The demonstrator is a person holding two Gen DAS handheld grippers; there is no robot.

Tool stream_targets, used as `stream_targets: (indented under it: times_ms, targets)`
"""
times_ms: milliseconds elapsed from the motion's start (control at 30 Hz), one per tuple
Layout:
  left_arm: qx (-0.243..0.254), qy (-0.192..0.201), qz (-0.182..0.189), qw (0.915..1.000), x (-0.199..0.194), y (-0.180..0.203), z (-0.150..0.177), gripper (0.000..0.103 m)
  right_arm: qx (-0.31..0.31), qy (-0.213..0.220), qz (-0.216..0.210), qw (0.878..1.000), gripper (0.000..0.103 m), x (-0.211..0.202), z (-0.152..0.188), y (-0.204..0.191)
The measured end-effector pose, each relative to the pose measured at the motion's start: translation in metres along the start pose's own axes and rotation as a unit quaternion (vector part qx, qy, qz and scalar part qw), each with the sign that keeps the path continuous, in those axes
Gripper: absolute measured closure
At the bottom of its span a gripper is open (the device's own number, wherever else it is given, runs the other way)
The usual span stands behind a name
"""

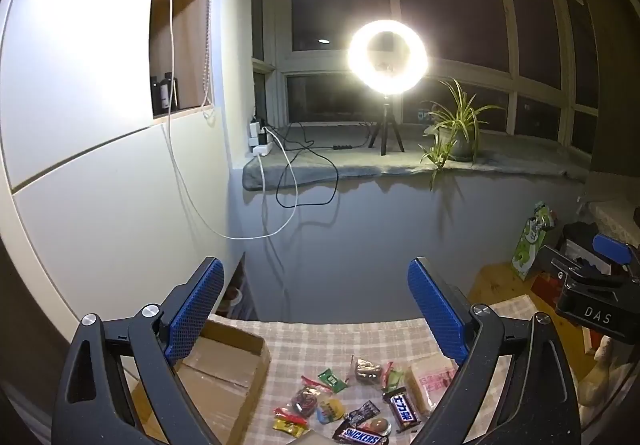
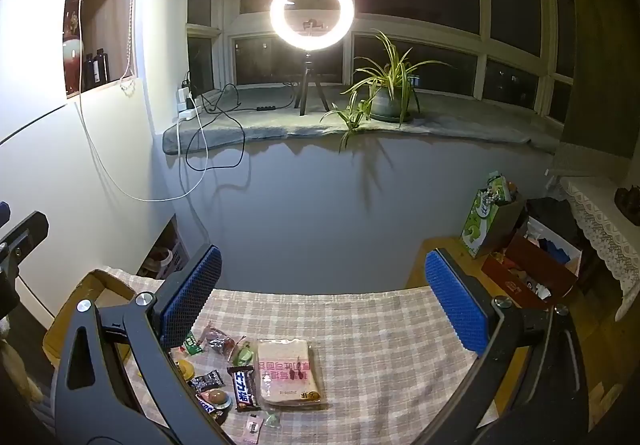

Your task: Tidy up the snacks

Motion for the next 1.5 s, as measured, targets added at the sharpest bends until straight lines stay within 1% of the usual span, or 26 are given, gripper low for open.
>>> stream_targets:
  times_ms: [400,633,1500]
  targets:
    - [-0.002,0.004,0.002,1.0,-0.004,0.002,-0.001,0.009,0.004,-0.004,-0.003,1.0,0.0,-0.001,0.002,-0.003]
    - [-0.01,0.006,0.002,0.9999,-0.006,-0.002,-0.008,0.009,0.003,-0.003,-0.003,1.0,0.0,-0.002,0.001,-0.003]
    - [-0.003,0.008,0.007,0.9999,-0.008,0.002,-0.009,0.009,0.003,-0.002,-0.002,1.0,0.0,-0.003,0.002,-0.002]
Point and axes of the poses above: each gripper's, at about its wrist camera, not at the fingertips, and x roughly the way its jaws point, y to its right, z to its underside, the point moved 9 cm from there along x, roughly the way its jaws point, and after that the axes turned 3 degrees about -z, right-handed, at the moved point
